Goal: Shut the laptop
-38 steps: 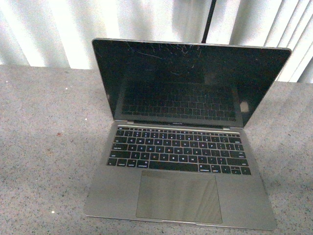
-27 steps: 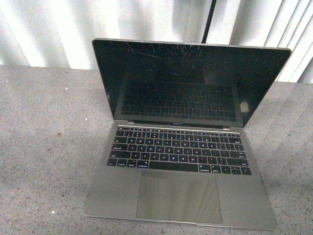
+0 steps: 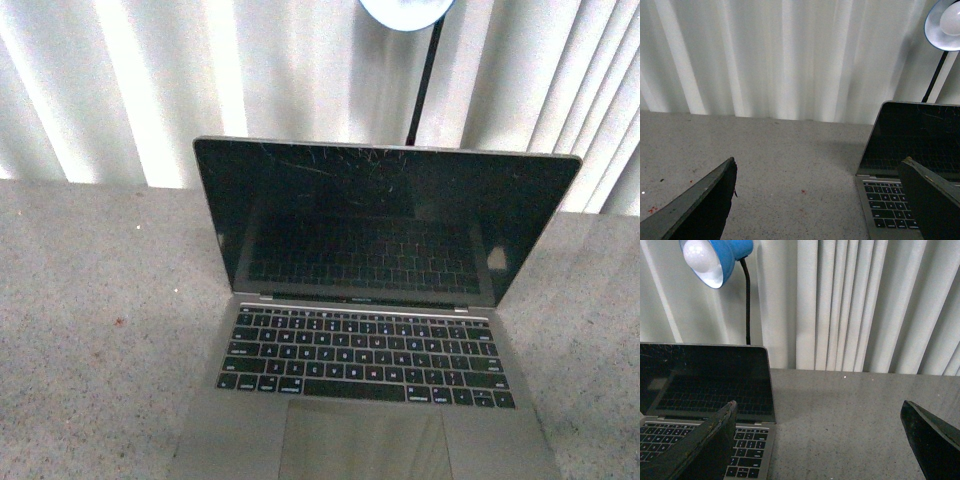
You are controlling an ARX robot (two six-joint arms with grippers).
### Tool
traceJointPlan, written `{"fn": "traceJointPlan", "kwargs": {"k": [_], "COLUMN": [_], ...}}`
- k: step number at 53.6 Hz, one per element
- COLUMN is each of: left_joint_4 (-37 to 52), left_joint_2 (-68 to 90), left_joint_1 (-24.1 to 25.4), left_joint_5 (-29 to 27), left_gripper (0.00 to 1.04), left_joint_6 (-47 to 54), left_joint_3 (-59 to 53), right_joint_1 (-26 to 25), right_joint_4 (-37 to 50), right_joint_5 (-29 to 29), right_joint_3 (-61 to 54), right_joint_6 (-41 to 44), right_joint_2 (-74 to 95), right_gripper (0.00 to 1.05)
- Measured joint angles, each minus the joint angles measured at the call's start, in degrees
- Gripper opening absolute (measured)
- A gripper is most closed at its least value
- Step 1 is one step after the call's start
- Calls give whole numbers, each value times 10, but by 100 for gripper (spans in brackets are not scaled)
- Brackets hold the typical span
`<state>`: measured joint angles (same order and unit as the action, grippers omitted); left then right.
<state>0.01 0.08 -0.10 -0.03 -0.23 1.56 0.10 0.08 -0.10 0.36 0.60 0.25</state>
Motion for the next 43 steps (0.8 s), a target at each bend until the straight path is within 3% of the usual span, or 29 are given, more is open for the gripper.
{"fn": "traceJointPlan", "kwargs": {"k": [28,29,31,34,43], "left_joint_4": [0,-2,3,51,355], "left_joint_2": [0,2,24,80,390], "left_joint_1": [0,-3,-19,-18,-18], "left_joint_5": [0,-6,-70,-84,64], "left_gripper": [98,98,98,98,98], "left_joint_6": [0,-5,-56,-112,-125], "left_joint_3": [0,1,2,5,98], "right_joint_1": [2,9,24,31,19], "right_joint_4": [-6,-27,-73,-55,153], "right_joint_5": [9,27,72,72,-43], "right_joint_3": [1,8,33,48,140], "right_joint_6": [-6,-16,-51,-64,53], "right_joint_2": [3,11,56,122,380], "right_gripper": [97,97,97,97,97]}}
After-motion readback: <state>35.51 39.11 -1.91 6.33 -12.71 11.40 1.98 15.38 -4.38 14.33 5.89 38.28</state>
